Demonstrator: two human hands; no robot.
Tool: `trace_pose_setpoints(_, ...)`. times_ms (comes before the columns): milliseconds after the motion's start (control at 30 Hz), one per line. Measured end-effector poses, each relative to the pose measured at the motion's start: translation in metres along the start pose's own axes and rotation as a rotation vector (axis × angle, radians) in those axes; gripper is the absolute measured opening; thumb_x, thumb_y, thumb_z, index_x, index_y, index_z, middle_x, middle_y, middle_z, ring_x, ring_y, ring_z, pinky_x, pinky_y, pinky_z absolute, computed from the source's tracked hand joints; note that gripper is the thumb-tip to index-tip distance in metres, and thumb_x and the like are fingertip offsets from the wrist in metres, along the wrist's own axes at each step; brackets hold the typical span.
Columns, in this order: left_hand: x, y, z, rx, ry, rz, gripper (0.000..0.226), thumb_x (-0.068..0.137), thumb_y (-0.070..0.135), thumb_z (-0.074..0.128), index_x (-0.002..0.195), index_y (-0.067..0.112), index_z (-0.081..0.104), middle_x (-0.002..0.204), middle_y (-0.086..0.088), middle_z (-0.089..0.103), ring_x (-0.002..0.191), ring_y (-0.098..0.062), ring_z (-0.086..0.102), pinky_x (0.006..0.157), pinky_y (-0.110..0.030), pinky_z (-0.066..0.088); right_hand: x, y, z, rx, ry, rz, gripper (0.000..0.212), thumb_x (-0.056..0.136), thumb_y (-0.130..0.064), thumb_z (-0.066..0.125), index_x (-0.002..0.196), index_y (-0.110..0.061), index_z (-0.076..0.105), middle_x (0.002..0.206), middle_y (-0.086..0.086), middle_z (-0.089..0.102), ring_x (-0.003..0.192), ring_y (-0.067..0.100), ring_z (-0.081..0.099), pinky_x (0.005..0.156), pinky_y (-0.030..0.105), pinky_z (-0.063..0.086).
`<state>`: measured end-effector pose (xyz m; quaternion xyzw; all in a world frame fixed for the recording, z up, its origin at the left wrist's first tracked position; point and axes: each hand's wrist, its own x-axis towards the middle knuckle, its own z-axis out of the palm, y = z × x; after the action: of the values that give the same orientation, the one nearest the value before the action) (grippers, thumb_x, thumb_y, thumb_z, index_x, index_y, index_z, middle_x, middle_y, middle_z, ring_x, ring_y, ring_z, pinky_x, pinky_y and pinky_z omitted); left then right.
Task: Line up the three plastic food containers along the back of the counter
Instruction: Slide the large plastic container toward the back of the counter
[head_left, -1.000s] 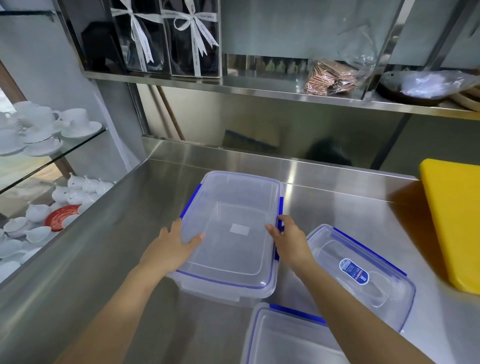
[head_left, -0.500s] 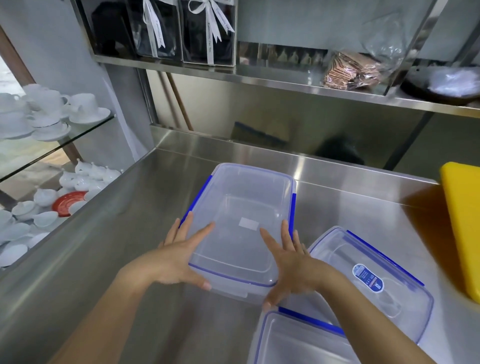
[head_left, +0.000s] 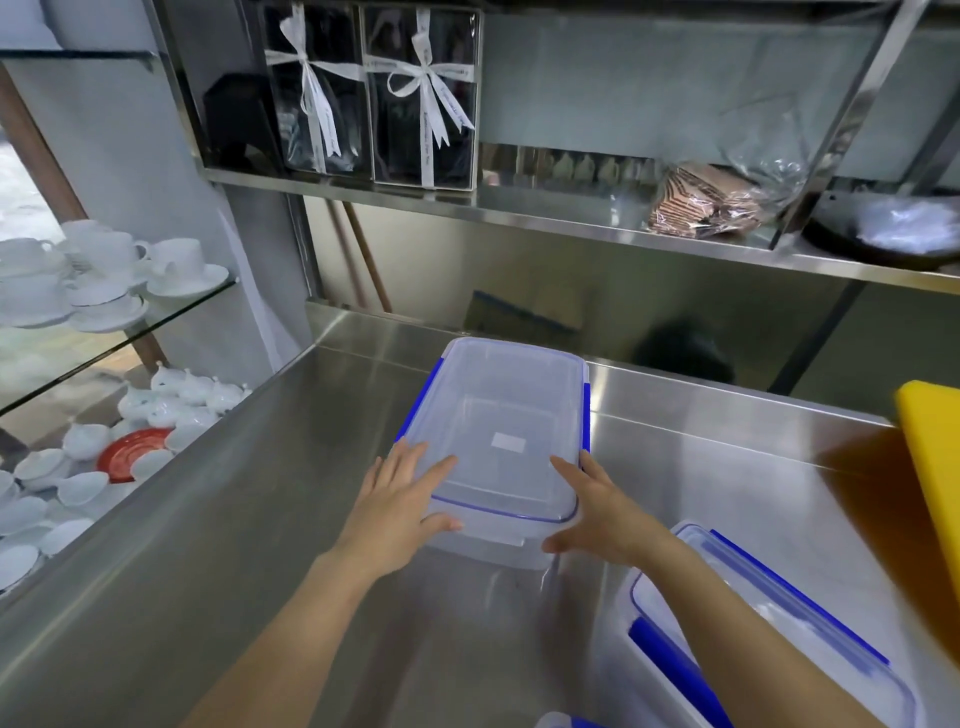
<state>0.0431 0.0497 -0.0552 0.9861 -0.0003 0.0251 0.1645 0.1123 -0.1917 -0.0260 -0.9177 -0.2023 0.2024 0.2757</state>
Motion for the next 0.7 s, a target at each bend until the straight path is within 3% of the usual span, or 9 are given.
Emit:
trace_pose_setpoints(133,0.008,-0.005,0.009,-0.012,-0.07,0.028,0.062,0.091,0.047,0.044,0.138,0.051,0.004,0.157,-0.002,-0.01,0.137,-0.018,-0.03,0.11,-0.04,-0.018,0.006,0.005,0.001,0.017,0.038,0.001,0.099,0.067,-0.03,0.079,0.142,-0.028,0.015,0.153,-0.003,0.008,0.137,0.022,0.023,0.106,0.04,0.04)
trace_pose_setpoints(333,0.008,0.007,-0.004,-0.017,-0.144,-0.003,0.064,0.091,0.036,0.048,0.14,0.048,0.008,0.157,-0.004,-0.01,0.139,-0.02,-0.026,0.111,-0.039,-0.016,0.0,0.009,0.003,-0.007,0.079,-0.02,0.098,0.069,-0.034,0.077,0.142,-0.033,0.012,0.154,-0.005,0.009,0.138,0.024,0.023,0.107,0.042,0.037)
trace_pose_setpoints(433,0.002,0.039,-0.009,-0.046,-0.034,0.093,0.064,0.089,0.02,0.05,0.141,0.036,0.017,0.156,0.0,0.002,0.142,-0.019,-0.009,0.113,-0.035,-0.004,-0.01,0.016,-0.003,0.028,0.137,-0.008,0.09,0.069,-0.038,0.076,0.139,-0.034,0.021,0.153,-0.002,0.02,0.135,0.024,0.031,0.105,0.042,0.037)
trace_pose_setpoints(500,-0.007,0.071,-0.009,-0.119,0.097,0.236,0.051,0.088,0.023,0.052,0.136,0.028,0.034,0.149,0.001,0.027,0.137,-0.018,0.017,0.108,-0.028,0.01,-0.021,0.026,-0.011,0.035,0.188,0.027,0.082,0.069,-0.04,0.075,0.137,-0.031,0.029,0.148,0.001,0.033,0.129,0.023,0.04,0.101,0.038,0.04)
trace_pose_setpoints(567,-0.018,0.106,-0.003,-0.172,0.16,0.334,0.037,0.088,0.029,0.053,0.124,0.023,0.049,0.131,0.001,0.051,0.121,-0.02,0.043,0.097,-0.026,0.025,-0.034,0.04,-0.021,0.037,0.219,0.073,0.079,0.07,-0.041,0.074,0.136,-0.028,0.033,0.144,0.003,0.04,0.125,0.024,0.045,0.1,0.038,0.041)
trace_pose_setpoints(633,-0.027,0.136,0.01,-0.25,0.115,0.29,0.031,0.089,0.035,0.05,0.117,0.024,0.053,0.118,0.002,0.061,0.105,-0.021,0.055,0.09,-0.03,0.039,-0.049,0.056,-0.031,0.05,0.235,0.107,0.077,0.071,-0.04,0.074,0.137,-0.026,0.035,0.142,0.004,0.045,0.122,0.025,0.047,0.101,0.041,0.044)
trace_pose_setpoints(700,-0.032,0.155,0.025,-0.314,-0.041,0.143,0.027,0.087,0.042,0.051,0.108,0.026,0.055,0.11,0.003,0.065,0.097,-0.018,0.06,0.085,-0.034,0.05,-0.064,0.072,-0.038,0.044,0.255,0.156,0.076,0.073,-0.042,0.072,0.137,-0.025,0.036,0.142,0.005,0.045,0.122,0.025,0.048,0.101,0.042,0.044)
